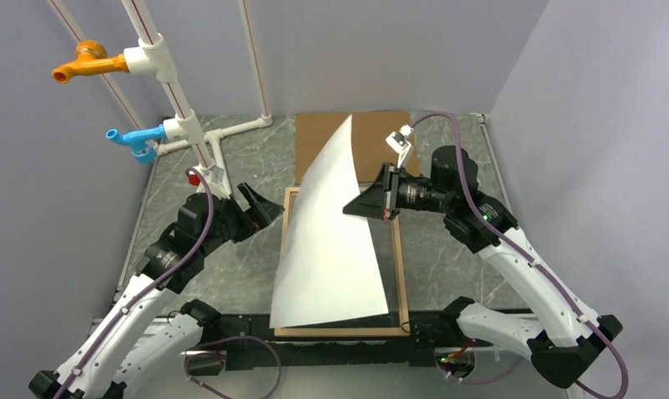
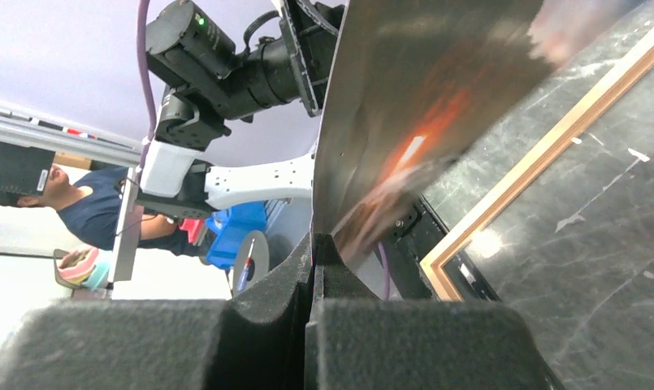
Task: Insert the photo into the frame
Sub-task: Turn over the photo from the photo frame.
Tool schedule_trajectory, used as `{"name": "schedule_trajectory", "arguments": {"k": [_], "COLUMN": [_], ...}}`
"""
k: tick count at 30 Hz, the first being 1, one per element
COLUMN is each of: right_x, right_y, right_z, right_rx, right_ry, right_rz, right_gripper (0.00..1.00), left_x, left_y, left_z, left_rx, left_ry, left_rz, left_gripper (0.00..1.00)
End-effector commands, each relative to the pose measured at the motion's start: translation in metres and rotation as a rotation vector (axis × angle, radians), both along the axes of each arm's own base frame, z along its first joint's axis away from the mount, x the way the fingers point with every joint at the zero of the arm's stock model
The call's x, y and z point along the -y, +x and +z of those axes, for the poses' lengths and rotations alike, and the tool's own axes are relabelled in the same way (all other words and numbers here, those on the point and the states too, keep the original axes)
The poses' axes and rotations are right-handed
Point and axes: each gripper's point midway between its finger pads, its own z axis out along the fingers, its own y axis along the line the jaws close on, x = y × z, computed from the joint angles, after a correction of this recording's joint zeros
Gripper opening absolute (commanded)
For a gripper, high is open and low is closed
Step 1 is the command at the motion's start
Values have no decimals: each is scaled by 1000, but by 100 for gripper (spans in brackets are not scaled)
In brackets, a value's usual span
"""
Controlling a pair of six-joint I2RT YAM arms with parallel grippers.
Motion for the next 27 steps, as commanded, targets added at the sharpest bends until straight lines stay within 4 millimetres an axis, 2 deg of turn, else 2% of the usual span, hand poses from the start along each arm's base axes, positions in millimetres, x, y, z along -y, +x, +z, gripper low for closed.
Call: {"name": "schedule_trajectory", "arguments": {"k": [1, 5, 6, 12, 14, 16, 18, 22, 27], "right_x": [11, 27, 32, 68, 80, 92, 102, 117, 125], "right_y": [-9, 4, 8, 20, 22, 25, 29, 35, 38], "right_z": [0, -61, -83, -190, -215, -232, -240, -249, -258], "right_rx": [-8, -75, -99, -235, -274, -295, -301, -316, -322], "right_ry": [34, -109, -154, -340, -370, -408, -431, -451, -471], "right_rz": [-18, -123, -155, -275, -303, -343, -380, -427, -445], "right_gripper": [0, 0, 0, 0, 0, 0, 0, 0, 0], "left_x": [-1, -1, -1, 3, 5, 5, 6, 7, 8], "left_y": [-2, -2, -1, 0, 1, 1, 1, 2, 3], "left_z": [19, 17, 16, 13, 12, 11, 11, 11, 11], "left_rx": [52, 45, 43, 30, 27, 24, 25, 27, 26], "left_ry": [-9, -5, -3, 6, 7, 8, 8, 3, 3], "left_rz": [-9, -9, -9, -24, -35, -37, -38, -39, -46], "left_gripper": [99, 99, 99, 99, 99, 99, 99, 99, 99]}}
